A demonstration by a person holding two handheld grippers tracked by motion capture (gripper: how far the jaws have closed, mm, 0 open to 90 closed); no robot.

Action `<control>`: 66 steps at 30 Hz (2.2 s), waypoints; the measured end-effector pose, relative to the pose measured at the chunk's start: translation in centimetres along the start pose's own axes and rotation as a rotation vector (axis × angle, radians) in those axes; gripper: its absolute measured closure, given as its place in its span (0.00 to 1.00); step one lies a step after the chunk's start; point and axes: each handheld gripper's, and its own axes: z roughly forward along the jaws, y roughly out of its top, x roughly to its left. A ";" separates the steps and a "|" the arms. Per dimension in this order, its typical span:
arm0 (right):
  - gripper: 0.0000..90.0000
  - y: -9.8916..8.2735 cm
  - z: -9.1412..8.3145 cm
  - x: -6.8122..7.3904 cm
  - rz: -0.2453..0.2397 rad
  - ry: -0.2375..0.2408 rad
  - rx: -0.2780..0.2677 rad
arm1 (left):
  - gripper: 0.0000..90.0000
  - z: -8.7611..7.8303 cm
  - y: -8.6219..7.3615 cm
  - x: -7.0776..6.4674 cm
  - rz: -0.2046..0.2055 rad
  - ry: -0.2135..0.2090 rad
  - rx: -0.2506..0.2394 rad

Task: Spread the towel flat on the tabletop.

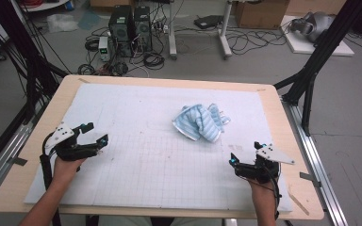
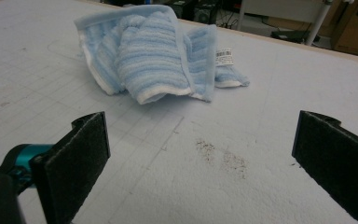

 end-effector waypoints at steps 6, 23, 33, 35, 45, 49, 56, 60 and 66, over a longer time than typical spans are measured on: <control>0.04 -0.3 -0.2 -0.3 0.010 0.005 -0.005 | 0.20 0.3 0.0 0.0 -0.005 0.006 0.000; 0.03 0.1 1.2 0.5 0.038 0.105 0.011 | 0.20 0.2 -0.2 -0.5 0.036 -0.012 0.026; 0.08 1.3 3.1 2.9 -0.077 0.174 0.045 | 0.20 0.3 -0.5 -0.3 0.029 -0.003 0.038; 0.15 1.7 3.5 3.0 -0.085 0.186 0.040 | 0.20 0.3 -0.5 -0.2 0.026 -0.002 0.038; 0.24 4.0 7.3 3.3 -0.116 0.177 0.046 | 0.21 0.6 -0.6 0.1 0.015 -0.011 0.035; 0.24 5.0 9.6 3.1 -0.102 0.173 0.062 | 0.21 0.5 -0.5 0.0 0.019 -0.012 0.036; 0.22 6.0 14.3 3.4 -0.146 0.126 0.183 | 0.21 0.6 -0.6 0.1 0.016 -0.011 0.037; 0.18 6.0 17.3 3.6 -0.140 0.083 0.261 | 0.21 0.6 -0.6 0.1 0.014 -0.011 0.039; 0.62 5.3 18.3 3.6 -0.066 0.095 0.327 | 0.21 0.4 -0.6 0.3 0.009 -0.007 0.040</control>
